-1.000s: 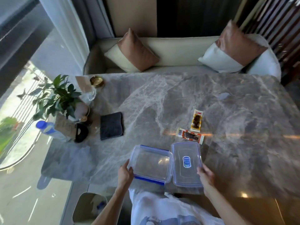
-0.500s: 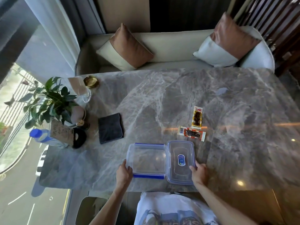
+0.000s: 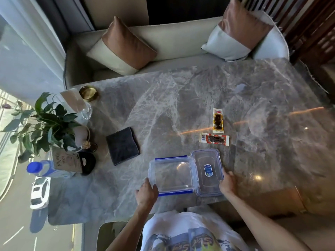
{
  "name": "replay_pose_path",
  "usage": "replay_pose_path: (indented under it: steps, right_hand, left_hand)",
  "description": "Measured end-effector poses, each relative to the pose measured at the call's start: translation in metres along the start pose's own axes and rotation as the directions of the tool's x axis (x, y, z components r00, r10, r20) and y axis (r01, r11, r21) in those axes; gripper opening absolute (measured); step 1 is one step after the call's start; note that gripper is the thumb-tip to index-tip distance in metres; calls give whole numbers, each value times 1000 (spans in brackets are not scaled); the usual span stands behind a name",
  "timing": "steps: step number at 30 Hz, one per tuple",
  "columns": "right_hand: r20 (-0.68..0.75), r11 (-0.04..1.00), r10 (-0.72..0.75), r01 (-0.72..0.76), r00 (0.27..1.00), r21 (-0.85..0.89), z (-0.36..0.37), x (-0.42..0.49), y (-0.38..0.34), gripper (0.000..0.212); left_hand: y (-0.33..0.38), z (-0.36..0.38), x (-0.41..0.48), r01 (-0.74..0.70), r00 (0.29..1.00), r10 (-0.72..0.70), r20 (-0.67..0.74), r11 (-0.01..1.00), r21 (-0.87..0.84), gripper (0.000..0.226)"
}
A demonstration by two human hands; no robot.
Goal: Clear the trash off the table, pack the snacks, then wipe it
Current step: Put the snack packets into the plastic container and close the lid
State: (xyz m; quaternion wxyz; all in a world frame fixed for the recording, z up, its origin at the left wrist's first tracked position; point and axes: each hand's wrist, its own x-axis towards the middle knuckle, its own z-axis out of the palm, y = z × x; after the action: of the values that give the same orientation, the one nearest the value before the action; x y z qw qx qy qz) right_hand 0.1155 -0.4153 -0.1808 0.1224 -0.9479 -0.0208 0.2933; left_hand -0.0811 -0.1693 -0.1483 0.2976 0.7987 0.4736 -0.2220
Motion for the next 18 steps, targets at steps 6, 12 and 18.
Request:
replay_pose_path:
  steps: [6,12,18]
  right_hand:
    - [-7,1000,9,-9,1000,11,1,-2,-3,61]
    - [-90,960,101,-73,991,270,-27,11,-4,57]
    - [-158,895,123,-40,980,445,-96,79,-9,38]
  left_hand:
    - [6,-6,6,40,998,-44,45,995,92,50]
    - [45,-26,14,68,969,-44,-244,994,90,59]
    - [151,-41,56,-144,964,162,-212,985,99,38]
